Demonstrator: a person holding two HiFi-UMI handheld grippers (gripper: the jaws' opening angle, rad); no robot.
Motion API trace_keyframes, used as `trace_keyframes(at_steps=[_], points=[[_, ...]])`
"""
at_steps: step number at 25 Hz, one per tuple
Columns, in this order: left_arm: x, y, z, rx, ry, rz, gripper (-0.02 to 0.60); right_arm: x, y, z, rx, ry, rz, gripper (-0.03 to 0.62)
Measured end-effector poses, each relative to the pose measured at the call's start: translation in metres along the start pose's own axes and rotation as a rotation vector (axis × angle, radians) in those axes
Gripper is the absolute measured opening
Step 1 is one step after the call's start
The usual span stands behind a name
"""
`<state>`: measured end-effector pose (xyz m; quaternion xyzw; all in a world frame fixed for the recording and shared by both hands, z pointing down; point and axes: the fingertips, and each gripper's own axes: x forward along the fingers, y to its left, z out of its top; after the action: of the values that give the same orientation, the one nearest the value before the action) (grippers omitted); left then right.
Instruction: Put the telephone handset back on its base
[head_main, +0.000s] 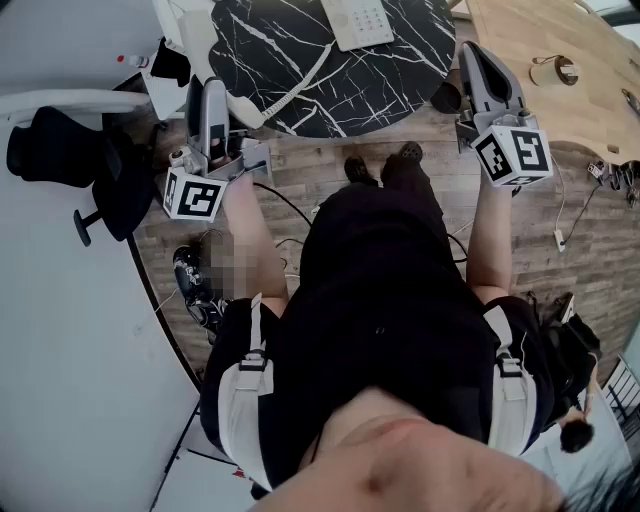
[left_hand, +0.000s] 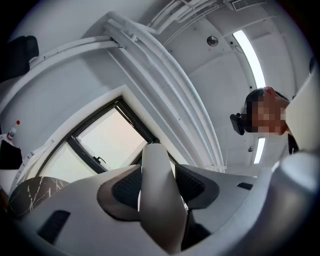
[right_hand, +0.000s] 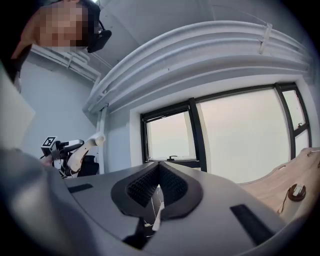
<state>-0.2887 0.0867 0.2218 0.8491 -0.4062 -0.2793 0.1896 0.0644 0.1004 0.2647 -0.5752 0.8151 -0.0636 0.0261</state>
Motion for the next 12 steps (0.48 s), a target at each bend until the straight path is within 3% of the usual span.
trace_keyframes(at_steps=[8, 12], points=[[-0.0008, 0.0076, -0.0016, -0.022, -0.001, 0.001, 0.221, 0.0034, 0.0055, -0.0037, 0.009, 0.004, 0.005, 0.029], [-0.0005, 0.0096, -0.0042, -0.016, 0.013, 0.005, 0.221, 0.003, 0.0094, -0.0022, -0.039, 0.003, -0.009, 0.029]])
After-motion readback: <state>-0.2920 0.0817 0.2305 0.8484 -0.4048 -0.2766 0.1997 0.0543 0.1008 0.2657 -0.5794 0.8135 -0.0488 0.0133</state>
